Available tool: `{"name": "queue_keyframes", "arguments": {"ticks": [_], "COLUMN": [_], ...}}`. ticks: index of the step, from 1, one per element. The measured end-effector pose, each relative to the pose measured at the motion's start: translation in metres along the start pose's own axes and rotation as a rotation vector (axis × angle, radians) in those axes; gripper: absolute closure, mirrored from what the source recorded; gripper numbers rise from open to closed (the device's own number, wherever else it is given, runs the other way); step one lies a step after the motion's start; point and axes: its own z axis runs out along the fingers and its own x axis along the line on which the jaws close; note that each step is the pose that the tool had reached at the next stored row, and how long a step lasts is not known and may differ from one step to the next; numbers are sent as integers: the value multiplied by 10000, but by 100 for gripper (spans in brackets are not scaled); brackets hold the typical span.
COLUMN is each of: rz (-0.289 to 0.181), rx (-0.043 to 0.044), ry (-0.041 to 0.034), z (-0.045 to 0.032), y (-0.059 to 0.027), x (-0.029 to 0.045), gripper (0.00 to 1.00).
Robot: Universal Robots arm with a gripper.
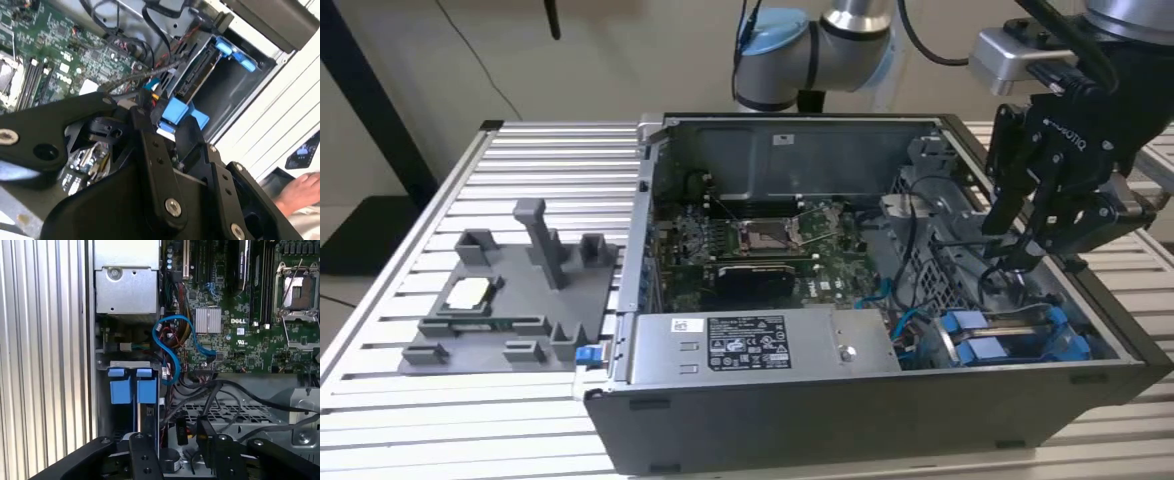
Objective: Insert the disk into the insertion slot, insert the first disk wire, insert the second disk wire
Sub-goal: 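Insert the first disk wire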
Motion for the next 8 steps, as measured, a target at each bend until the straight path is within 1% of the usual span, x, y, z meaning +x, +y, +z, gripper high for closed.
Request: {"name": "queue_keyframes", "arguments": {"ticks": [1, 4, 5, 6, 7, 8], "rz": [0, -21, -40, -56, -73, -86], "rx": [14, 81, 101, 124, 136, 137], "ry": [1, -4, -4, -5, -3, -2], "z": [2, 16, 19, 23, 25, 25], "y": [14, 17, 17, 18, 17, 17], "x": [-6, -16, -16, -16, -17, -16], "gripper": [53, 53, 55, 55, 62, 62]}}
